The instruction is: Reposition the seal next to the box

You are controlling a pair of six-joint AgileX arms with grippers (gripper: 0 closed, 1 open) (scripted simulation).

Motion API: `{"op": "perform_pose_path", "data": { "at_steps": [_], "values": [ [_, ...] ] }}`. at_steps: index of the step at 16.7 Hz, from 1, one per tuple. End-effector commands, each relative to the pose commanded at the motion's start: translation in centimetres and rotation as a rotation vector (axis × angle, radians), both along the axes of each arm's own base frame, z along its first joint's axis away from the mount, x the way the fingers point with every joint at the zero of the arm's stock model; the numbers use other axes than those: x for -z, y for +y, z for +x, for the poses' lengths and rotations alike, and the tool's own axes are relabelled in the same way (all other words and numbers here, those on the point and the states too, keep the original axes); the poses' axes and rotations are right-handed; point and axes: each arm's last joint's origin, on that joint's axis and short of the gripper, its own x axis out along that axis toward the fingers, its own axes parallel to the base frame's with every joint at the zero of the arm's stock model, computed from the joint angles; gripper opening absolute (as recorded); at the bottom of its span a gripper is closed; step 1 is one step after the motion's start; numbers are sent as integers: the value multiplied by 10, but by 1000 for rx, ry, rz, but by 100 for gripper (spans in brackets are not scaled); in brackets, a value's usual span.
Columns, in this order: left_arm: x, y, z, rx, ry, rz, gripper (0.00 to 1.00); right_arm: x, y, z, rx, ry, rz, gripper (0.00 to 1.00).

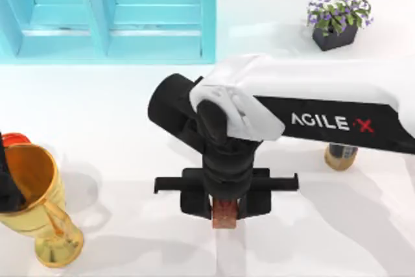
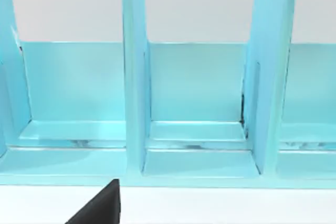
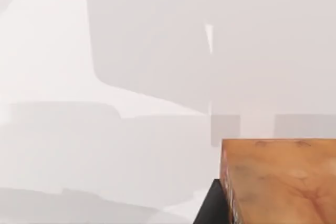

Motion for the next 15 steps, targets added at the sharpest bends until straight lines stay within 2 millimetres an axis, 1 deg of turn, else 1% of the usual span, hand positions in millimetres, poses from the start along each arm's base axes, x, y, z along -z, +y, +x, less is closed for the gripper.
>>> {"op": "perform_pose_path", "data": {
  "at_steps": [3,4,8,9,10,12,13,15],
  "values": [
    [0,0,0,0,0,0,100,-22,-1,-1,-4,0,0,0],
    [0,0,0,0,0,0,100,-25,-1,-1,-4,-1,1,0],
    [0,0,0,0,0,0,100,-23,-1,0,-3,0,1,0],
    [0,0,0,0,0,0,100,-27,-2,4,-4,-7,20,0],
    [0,0,0,0,0,0,100,-34,-4,14,-5,-22,53,0],
    [0,0,0,0,0,0,100,-55,-16,43,-10,-72,136,0],
    [0,0,0,0,0,0,100,-67,-27,62,-15,-104,172,0],
    [0,0,0,0,0,0,100,-87,-61,98,-23,-155,202,0]
  ]
}}
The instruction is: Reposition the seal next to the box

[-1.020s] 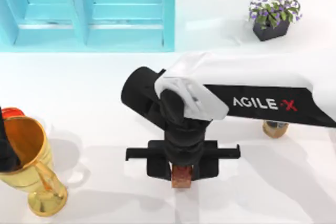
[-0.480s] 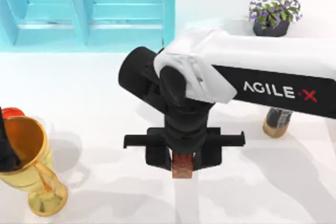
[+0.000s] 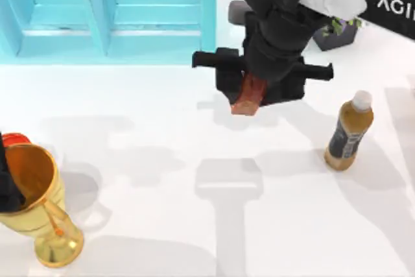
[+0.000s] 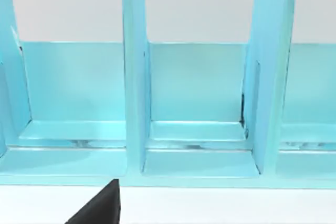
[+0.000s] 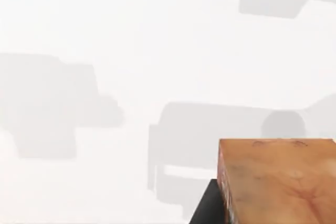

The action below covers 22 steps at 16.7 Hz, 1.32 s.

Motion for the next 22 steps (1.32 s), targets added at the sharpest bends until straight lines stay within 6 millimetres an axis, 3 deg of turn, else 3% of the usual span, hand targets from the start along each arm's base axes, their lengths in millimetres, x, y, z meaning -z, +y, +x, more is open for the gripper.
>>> {"op": "perform_pose_path", "data": {
  "at_steps": [4,7,9,11,19,22],
  "values": [
    [0,0,0,0,0,0,100,-15,-103,50,10,27,-87,0],
    [0,0,0,0,0,0,100,-23,-175,57,16,107,-162,0],
    [0,0,0,0,0,0,100,-29,-205,55,16,138,-189,0],
    [0,0,0,0,0,0,100,-30,-218,53,16,153,-202,0],
    [0,0,0,0,0,0,100,-35,-220,57,9,102,-149,0],
    [0,0,0,0,0,0,100,-20,-217,61,5,57,-113,0]
  ]
}}
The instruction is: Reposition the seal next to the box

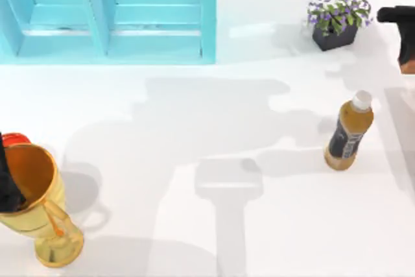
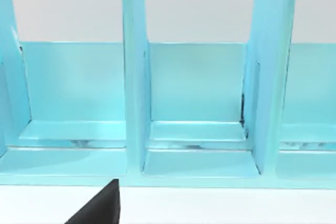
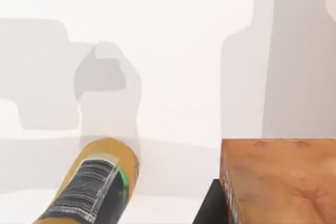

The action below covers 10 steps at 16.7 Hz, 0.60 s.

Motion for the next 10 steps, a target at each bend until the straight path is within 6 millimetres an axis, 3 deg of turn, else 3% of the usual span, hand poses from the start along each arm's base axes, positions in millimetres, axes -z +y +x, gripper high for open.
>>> {"op": "perform_pose_path", "data": {
  "at_steps": [6,10],
  "values": [
    [0,0,0,0,0,0,100,51,-1,-8,14,84,-81,0],
    [0,0,0,0,0,0,100,55,0,-9,14,96,-89,0]
  ]
}}
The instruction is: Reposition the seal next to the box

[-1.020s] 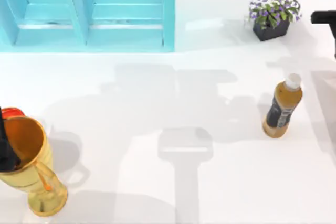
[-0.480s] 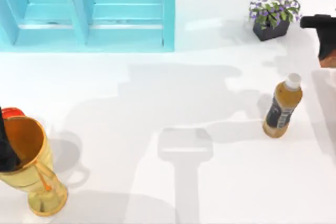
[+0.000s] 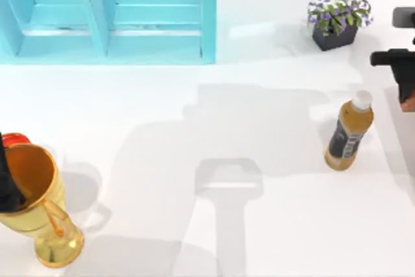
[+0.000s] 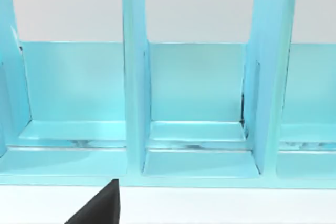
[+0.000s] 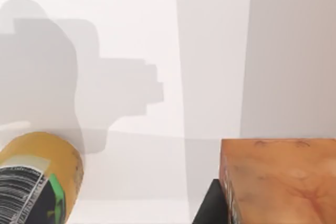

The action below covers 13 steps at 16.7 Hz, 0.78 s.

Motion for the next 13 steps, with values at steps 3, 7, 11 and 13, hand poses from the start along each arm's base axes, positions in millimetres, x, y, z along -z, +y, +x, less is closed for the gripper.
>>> {"op": "perform_pose_path", "data": {
  "at_steps": [3,7,11,13],
  "values": [
    [0,0,0,0,0,0,100,0,0,0,0,0,0,15],
    [0,0,0,0,0,0,100,0,0,0,0,0,0,45],
    [0,0,0,0,0,0,100,0,0,0,0,0,0,75],
    [0,0,0,0,0,0,100,0,0,0,0,0,0,90]
  ]
}}
